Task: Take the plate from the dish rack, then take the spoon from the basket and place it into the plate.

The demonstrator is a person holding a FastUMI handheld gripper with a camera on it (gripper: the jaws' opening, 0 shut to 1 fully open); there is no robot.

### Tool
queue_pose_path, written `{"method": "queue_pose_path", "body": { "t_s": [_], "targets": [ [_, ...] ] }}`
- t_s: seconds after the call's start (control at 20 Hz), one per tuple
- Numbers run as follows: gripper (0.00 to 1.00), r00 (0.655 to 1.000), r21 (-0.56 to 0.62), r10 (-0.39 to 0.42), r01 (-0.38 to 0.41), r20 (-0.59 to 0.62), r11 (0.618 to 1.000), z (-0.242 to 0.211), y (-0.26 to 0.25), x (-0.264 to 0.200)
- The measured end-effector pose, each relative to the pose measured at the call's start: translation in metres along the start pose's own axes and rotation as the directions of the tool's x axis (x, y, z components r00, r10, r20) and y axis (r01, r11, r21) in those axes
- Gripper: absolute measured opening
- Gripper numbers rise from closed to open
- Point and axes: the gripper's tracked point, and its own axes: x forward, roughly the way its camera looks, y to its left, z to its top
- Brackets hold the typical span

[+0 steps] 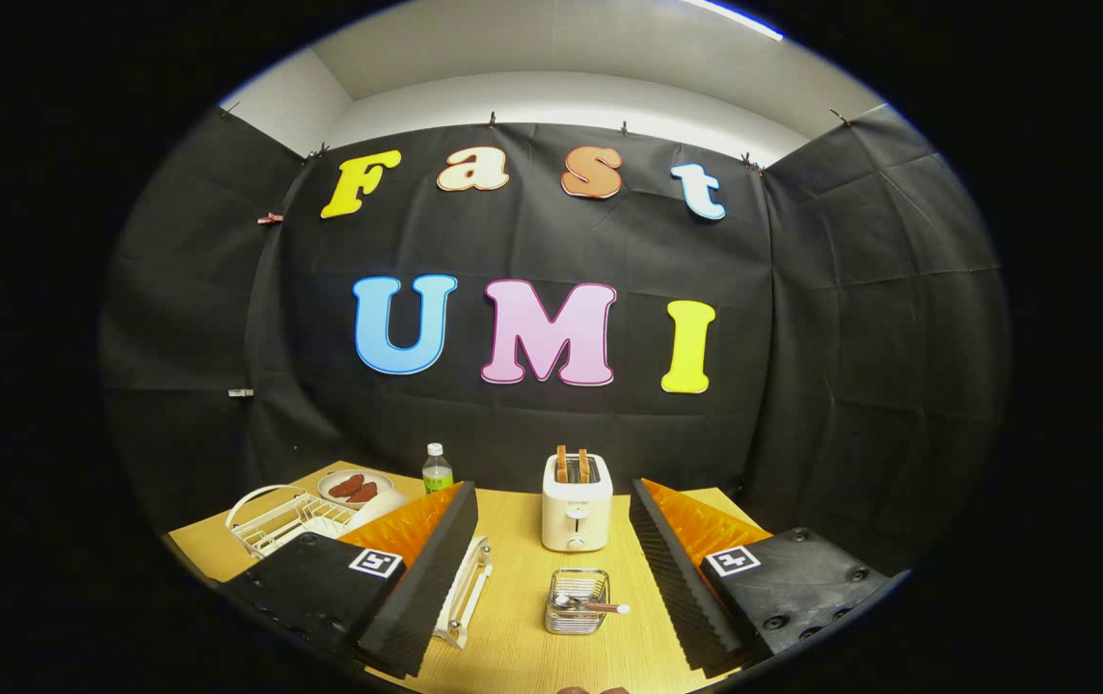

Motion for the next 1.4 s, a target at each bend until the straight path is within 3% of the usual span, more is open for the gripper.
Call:
{"method": "queue_pose_path", "body": {
  "t_s": [0.35, 0.65, 0.95, 1.05, 1.2, 1.4],
  "targets": [
    [0.98, 0.999, 0.003, 0.021, -0.021, -0.03, 1.0, -0.007, 0.006, -0.001],
    [0.98, 0.967, 0.089, 0.172, -0.158, -0.189, 0.983, -0.016, 0.053, 0.032],
    [0.99, 0.866, 0.174, 0.316, -0.267, -0.389, 0.948, -0.043, 0.122, 0.087],
    [0.99, 0.81, 0.214, 0.355, -0.286, -0.467, 0.934, -0.062, 0.151, 0.098],
    [0.99, 0.731, 0.242, 0.358, -0.265, -0.581, 0.933, -0.095, 0.187, 0.112],
    [0.99, 0.678, 0.285, 0.375, -0.246, -0.633, 0.926, -0.114, 0.23, 0.13]
  ]
}}
